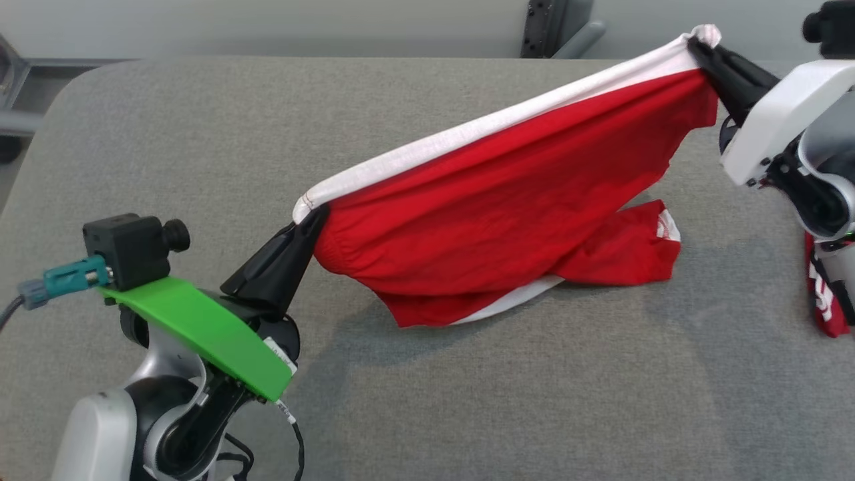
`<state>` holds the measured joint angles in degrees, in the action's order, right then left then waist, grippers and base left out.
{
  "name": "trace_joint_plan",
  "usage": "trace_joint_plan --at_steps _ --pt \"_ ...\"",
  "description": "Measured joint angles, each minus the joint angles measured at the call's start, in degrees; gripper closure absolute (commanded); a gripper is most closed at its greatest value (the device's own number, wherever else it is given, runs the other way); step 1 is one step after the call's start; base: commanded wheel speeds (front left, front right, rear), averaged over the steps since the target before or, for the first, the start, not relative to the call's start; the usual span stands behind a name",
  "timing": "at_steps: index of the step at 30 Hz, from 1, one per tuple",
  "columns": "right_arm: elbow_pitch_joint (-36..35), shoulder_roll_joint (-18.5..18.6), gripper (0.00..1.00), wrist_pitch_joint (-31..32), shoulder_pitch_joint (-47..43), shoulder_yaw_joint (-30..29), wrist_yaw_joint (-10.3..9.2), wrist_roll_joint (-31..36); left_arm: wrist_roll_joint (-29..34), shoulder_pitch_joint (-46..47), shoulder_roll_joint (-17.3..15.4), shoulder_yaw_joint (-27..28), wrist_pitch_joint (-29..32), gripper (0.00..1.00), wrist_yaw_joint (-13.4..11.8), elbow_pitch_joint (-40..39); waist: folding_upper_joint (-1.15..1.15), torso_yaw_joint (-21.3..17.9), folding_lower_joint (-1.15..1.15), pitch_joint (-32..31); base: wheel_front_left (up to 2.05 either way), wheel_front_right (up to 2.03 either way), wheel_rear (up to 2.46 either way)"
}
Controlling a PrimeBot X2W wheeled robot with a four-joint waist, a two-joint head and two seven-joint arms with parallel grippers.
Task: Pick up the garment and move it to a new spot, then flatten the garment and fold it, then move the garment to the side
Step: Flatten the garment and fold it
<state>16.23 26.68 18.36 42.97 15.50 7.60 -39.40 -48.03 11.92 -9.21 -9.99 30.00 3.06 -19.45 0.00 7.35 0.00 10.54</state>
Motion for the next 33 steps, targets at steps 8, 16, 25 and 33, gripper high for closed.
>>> trace_joint_plan --at_steps 8,16,25,33 --pt "-11.89 1.63 1.00 8.56 1.44 -10.98 0.02 -0.08 -1.81 11.26 -2.35 0.35 7.03 1.00 -1.87 -7.15 0.00 -5.27 0.00 -0.75 0.00 0.00 0.00" --pt "-7.68 -6.16 1.00 9.62 17.75 -17.40 -0.05 8.39 4.93 41.94 -1.14 -2.65 8.48 1.00 -1.68 13.43 0.00 -7.65 0.00 5.75 0.00 0.00 0.00" --pt "8.45 -17.37 1.00 -10.12 40.95 -22.37 -0.04 24.05 19.63 68.29 2.16 -3.88 -16.01 1.00 -0.62 41.20 0.00 -8.42 0.00 16.21 0.00 0.00 0.00" --pt "18.11 -22.75 1.00 -26.63 45.16 -16.10 -0.07 22.48 23.62 73.46 0.12 -4.69 -39.32 1.00 3.07 58.44 0.00 -11.04 0.01 22.78 0.00 0.00 0.00"
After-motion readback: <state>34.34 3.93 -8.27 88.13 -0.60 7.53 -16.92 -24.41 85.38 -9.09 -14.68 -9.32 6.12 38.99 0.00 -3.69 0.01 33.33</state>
